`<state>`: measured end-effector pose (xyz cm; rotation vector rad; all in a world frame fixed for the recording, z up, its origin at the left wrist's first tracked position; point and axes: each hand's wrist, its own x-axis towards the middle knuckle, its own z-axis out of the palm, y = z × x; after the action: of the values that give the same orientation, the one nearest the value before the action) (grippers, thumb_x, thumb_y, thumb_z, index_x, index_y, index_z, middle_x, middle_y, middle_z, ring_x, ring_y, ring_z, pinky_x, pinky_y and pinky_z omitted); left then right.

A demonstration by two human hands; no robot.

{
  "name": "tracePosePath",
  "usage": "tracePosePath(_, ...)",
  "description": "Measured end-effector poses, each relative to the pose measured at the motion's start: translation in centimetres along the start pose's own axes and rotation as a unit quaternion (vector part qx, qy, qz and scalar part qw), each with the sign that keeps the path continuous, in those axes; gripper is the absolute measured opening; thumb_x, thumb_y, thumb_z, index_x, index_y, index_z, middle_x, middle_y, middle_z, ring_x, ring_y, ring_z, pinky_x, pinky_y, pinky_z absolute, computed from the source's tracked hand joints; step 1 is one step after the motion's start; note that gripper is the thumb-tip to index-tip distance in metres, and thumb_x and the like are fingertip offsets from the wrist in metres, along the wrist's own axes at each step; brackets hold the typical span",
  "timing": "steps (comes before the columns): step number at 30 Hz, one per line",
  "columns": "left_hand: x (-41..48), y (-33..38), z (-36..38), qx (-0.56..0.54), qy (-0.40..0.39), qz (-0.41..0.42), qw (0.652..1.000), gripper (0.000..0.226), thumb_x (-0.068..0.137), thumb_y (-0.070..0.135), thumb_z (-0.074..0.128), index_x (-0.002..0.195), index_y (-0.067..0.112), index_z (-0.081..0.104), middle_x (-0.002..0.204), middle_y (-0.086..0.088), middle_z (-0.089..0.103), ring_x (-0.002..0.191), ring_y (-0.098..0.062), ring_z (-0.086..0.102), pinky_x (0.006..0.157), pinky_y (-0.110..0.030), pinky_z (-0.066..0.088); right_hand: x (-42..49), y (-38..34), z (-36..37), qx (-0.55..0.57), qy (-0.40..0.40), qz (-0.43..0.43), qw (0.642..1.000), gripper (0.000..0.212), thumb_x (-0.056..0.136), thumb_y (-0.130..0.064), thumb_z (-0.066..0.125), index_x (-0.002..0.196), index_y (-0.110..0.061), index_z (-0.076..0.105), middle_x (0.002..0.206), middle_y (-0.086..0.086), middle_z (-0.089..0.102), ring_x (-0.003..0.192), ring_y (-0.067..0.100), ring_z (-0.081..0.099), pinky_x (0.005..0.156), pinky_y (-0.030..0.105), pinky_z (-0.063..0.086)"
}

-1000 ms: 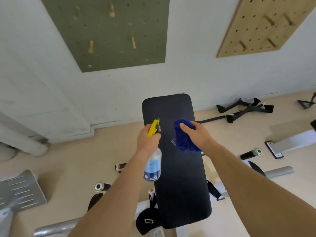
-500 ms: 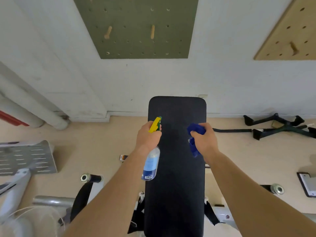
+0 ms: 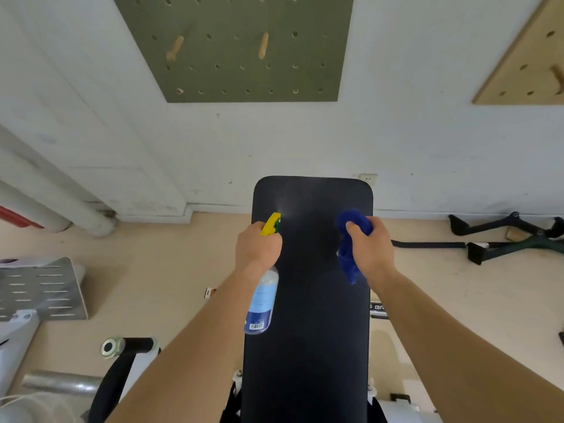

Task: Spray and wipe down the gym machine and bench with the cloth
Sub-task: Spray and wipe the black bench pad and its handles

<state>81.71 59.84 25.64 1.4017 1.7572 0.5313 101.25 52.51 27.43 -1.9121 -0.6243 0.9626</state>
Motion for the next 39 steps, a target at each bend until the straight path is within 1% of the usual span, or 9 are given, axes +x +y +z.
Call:
tracePosePath(7, 2.0, -3.1, -1.4, -0.044, -0.002, 0.039, 0.998, 0.009, 0.082, 0.025, 0.059, 0.078, 0.018, 0.064, 0.070, -0.011, 0.063, 0.067, -0.034, 0.061, 0.068, -0.051, 0.055, 7.6, -1.9, 9.0, -0.158, 0.063, -0.233, 0.957, 0.040, 0.102, -0.040, 0.046, 0.140, -0.030, 0.049, 0.130, 0.004, 0.049, 0.111, 0.022, 0.054, 0.091, 0.033, 0.043)
tracePosePath(10, 3.3, -4.0, -1.8, -0.094, -0.010, 0.051, 0.994, 0.022, 0.069, 0.024, 0.053, 0.082, 0.026, 0.071, 0.075, -0.006, 0.068, 0.073, -0.034, 0.063, 0.076, -0.055, 0.057, 10.7, 0.6, 13.3, -0.436, 0.018, -0.349, 0.830, 0.055, 0.104, -0.049, 0.028, 0.157, -0.035, 0.022, 0.163, 0.010, 0.020, 0.148, 0.032, 0.023, 0.118, 0.049, 0.028)
tracePosePath(13, 4.5, -5.0, -2.0, -0.123, -0.011, 0.069, 0.990, 0.025, 0.068, 0.022, 0.051, 0.082, 0.027, 0.071, 0.067, -0.002, 0.065, 0.066, -0.025, 0.056, 0.074, -0.054, 0.056, 9.9, 5.0, 15.6, -0.520, -0.022, -0.434, 0.735, 0.060, 0.105, -0.046, 0.026, 0.160, -0.034, 0.006, 0.169, 0.005, -0.003, 0.155, 0.027, 0.002, 0.124, 0.051, 0.011)
tracePosePath(18, 5.2, -6.9, -1.7, -0.134, -0.008, 0.067, 0.989, 0.017, 0.069, 0.025, 0.052, 0.076, 0.018, 0.066, 0.056, -0.001, 0.056, 0.059, -0.021, 0.050, 0.062, -0.047, 0.047, 8.8, 12.0, 14.3, -0.576, -0.190, -0.601, 0.520, 0.061, 0.104, -0.035, 0.037, 0.160, -0.028, 0.015, 0.168, 0.002, 0.013, 0.155, 0.028, 0.006, 0.124, 0.050, 0.006)
tracePosePath(22, 5.2, -7.8, -1.7, -0.127, -0.009, 0.056, 0.990, 0.025, 0.068, 0.024, 0.051, 0.083, 0.018, 0.070, 0.059, -0.009, 0.057, 0.060, -0.027, 0.052, 0.066, -0.051, 0.049, 10.9, 7.7, 14.6, -0.506, -0.075, -0.625, 0.589, 0.057, 0.093, -0.025, 0.059, 0.148, -0.023, 0.045, 0.138, 0.007, 0.049, 0.120, 0.033, 0.051, 0.098, 0.048, 0.049)
tracePosePath(25, 5.0, -8.4, -1.5, -0.133, -0.019, 0.046, 0.990, 0.026, 0.068, 0.024, 0.051, 0.085, 0.015, 0.069, 0.058, -0.007, 0.053, 0.060, -0.028, 0.050, 0.067, -0.056, 0.050, 11.4, 4.5, 14.8, -0.483, 0.019, -0.572, 0.663, 0.053, 0.087, -0.025, 0.065, 0.138, -0.026, 0.054, 0.131, 0.008, 0.051, 0.106, 0.034, 0.052, 0.078, 0.048, 0.051)
tracePosePath(31, 4.8, -8.4, -1.6, -0.147, -0.026, 0.034, 0.988, 0.030, 0.067, 0.023, 0.051, 0.087, 0.010, 0.069, 0.058, -0.007, 0.052, 0.057, -0.024, 0.049, 0.062, -0.042, 0.045, 13.6, 4.7, 11.7, -0.580, 0.063, -0.493, 0.645, 0.057, 0.100, -0.057, 0.037, 0.153, -0.039, 0.031, 0.135, 0.012, 0.048, 0.115, 0.035, 0.047, 0.094, 0.053, 0.037)
tracePosePath(35, 4.7, -8.2, -1.7, -0.148, -0.013, 0.038, 0.988, 0.026, 0.068, 0.023, 0.051, 0.086, 0.016, 0.070, 0.057, -0.004, 0.054, 0.059, -0.024, 0.051, 0.066, -0.051, 0.051, 11.5, 5.8, 15.0, -0.556, 0.065, -0.498, 0.662, 0.059, 0.097, -0.051, 0.045, 0.150, -0.024, 0.039, 0.116, 0.012, 0.056, 0.097, 0.035, 0.053, 0.086, 0.049, 0.043)
tracePosePath(39, 4.3, -7.6, -1.9, -0.185, -0.013, 0.029, 0.982, 0.024, 0.073, 0.013, 0.054, 0.088, 0.017, 0.072, 0.059, -0.004, 0.056, 0.055, -0.020, 0.048, 0.055, -0.030, 0.046, 7.5, 10.6, 17.0, -0.504, -0.018, -0.585, 0.635, 0.050, 0.094, -0.037, 0.057, 0.140, -0.019, 0.053, 0.103, 0.006, 0.059, 0.089, 0.031, 0.057, 0.079, 0.044, 0.050)
